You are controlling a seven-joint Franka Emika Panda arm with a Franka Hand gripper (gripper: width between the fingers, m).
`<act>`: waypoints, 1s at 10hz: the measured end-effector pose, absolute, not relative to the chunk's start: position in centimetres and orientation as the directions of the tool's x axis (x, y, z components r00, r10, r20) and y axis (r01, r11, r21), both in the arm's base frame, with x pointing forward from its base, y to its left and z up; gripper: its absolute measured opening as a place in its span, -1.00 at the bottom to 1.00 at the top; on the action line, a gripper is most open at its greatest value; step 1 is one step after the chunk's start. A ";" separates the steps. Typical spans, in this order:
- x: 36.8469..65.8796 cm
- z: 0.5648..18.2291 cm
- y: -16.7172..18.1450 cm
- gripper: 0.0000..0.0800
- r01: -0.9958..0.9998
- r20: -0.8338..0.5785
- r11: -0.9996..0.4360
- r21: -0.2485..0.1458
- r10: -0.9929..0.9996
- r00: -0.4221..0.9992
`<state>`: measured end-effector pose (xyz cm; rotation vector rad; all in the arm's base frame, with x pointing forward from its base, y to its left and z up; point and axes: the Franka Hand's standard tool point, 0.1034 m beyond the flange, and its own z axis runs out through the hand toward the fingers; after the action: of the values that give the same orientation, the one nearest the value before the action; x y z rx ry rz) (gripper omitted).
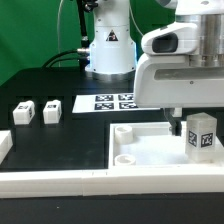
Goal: Assemble one leg
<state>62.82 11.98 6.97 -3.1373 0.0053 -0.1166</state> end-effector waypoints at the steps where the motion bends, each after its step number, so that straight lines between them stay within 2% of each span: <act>1: 62.9 7.0 11.9 0.62 0.117 0.076 -0.993 0.013 0.117 0.990; 4: 62.9 7.0 11.7 0.62 0.298 0.074 -0.954 0.028 0.299 0.951; 5: 62.9 6.9 11.7 0.62 0.289 0.074 -0.957 0.026 0.291 0.954; 7: 62.9 6.9 11.7 -0.03 0.289 0.074 -0.957 0.027 0.291 0.954; 8: 62.9 6.9 11.7 -0.27 0.289 0.073 -0.957 0.026 0.291 0.954; 10: 62.9 6.9 11.7 -0.27 0.289 0.073 -0.957 0.026 0.290 0.954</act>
Offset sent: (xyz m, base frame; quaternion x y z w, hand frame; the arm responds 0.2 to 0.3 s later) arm 0.0000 0.0000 0.0000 0.0000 0.0000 -0.1790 0.9838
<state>62.87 11.66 6.89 -3.1206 -0.4626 -0.1202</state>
